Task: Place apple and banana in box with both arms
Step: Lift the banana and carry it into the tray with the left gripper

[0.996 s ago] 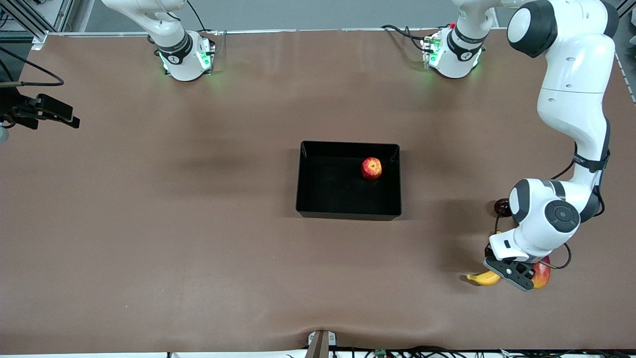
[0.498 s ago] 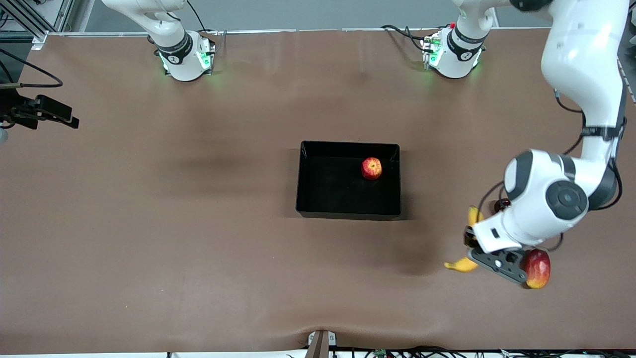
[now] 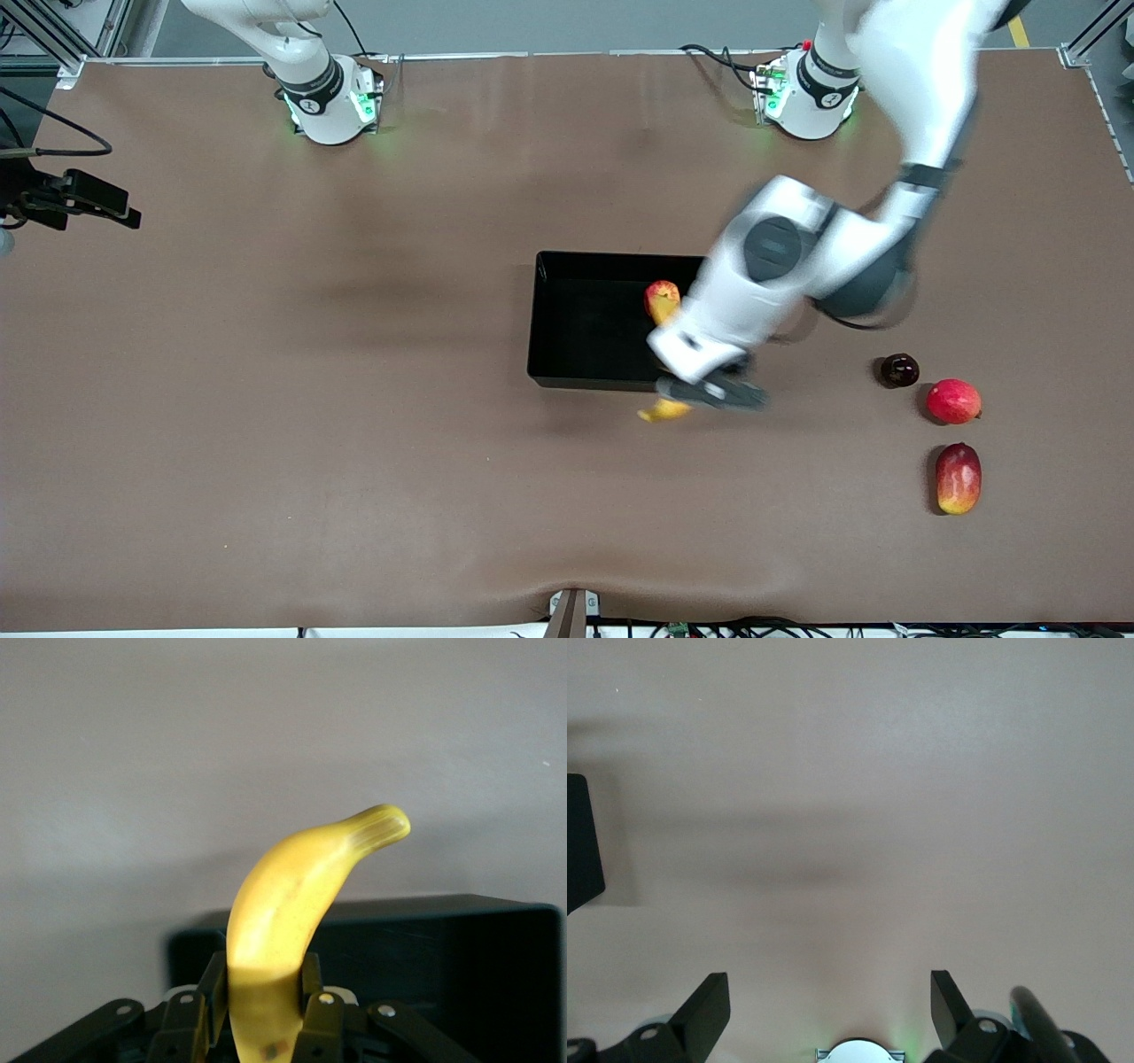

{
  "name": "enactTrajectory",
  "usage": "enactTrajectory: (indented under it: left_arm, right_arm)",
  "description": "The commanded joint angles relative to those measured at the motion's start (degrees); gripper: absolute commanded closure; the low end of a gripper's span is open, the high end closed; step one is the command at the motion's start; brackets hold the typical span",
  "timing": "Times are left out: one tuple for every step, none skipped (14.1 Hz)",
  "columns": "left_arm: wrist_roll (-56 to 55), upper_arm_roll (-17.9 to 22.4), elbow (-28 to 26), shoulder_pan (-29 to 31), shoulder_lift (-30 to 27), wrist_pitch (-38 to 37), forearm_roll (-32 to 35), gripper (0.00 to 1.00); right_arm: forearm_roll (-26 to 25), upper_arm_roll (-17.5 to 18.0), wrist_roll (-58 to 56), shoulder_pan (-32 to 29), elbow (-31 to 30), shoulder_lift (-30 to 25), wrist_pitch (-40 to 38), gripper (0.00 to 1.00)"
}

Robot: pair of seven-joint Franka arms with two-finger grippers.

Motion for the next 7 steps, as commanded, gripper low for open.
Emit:
enactTrajectory:
  left_arm:
    - [-10.7,0.8,0.3,-5.6,2.0,0.5,3.3,1.0]
    - [-12.5,1.2,0.4,-7.2,3.0,1.1,3.9,1.0]
    - [-14.2,1.3,0.4,-9.1,3.9,1.8,4.0,1.0]
    - [-15.8,1.3,0.4,-10.3,4.7,2.1,4.1,1.0]
    - [-17.1,1.3,0.2,-11.5,5.6,2.1,4.8,1.0]
    - [-18.2,1.3,0.0,-12.0,6.4,2.2,5.8,1.0]
    - [-19.4,1.3,-0.4,-12.3,7.0,2.1,7.1,1.0]
  right_arm:
    - [-0.5,0.9,0.0,-1.0,0.7,0.4,-0.9,0.0]
    - [-0.5,0.9,0.0,-1.1,0.7,0.4,-1.0,0.0]
    - [-0.5,0.9,0.0,-1.1,0.7,0.4,-1.1,0.0]
    - [-0.5,0.9,0.0,-1.1,0.7,0.4,-1.0,0.0]
    - [-0.5,0.9,-0.1,-1.1,0.7,0.4,-1.0,0.0]
    - [-0.5,0.9,0.0,-1.1,0.7,0.4,-1.0,0.0]
    - [-0.5,0.9,0.0,-1.0,0.7,0.4,-1.0,0.0]
